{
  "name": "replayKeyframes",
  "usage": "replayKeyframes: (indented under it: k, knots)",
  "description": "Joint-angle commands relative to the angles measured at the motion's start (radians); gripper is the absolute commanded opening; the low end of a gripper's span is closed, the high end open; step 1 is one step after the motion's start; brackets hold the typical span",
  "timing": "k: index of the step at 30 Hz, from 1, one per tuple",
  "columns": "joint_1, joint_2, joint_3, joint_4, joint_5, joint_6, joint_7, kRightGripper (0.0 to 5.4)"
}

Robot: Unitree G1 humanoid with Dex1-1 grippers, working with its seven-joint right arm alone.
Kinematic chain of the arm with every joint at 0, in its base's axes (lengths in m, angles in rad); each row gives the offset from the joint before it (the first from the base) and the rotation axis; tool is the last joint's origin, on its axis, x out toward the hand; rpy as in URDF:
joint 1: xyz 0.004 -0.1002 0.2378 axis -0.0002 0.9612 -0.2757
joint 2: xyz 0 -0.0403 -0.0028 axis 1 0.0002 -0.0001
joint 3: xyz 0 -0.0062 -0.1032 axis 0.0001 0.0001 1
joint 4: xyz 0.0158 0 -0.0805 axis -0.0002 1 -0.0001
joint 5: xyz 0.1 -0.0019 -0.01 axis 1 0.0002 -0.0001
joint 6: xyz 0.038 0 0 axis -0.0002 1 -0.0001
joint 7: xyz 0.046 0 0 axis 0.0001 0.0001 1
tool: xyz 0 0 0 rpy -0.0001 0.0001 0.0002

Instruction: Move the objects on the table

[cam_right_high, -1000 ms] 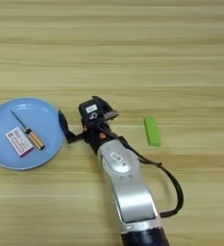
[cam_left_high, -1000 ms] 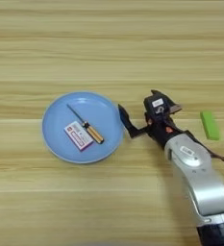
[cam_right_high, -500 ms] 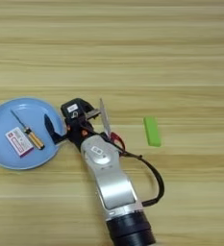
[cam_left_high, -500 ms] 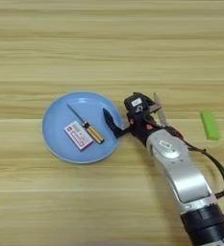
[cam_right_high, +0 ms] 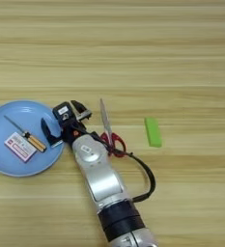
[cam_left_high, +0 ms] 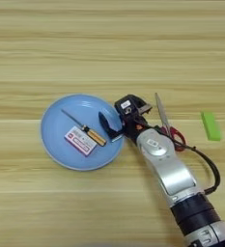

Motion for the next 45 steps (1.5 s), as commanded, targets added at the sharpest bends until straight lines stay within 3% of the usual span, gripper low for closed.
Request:
replayKeyframes:
  k: [1,11,45]
  knots:
    - [-0.047,-0.011,-0.017,-0.054,-0.012,-0.020,-0.019,5.38]
    - [-0.005,-0.066,-0.050,-0.157,-0.043,0.021,-0.028,5.38]
    - [-0.013,-0.128,-0.124,-0.053,-0.045,-0.005,-0.049,5.38]
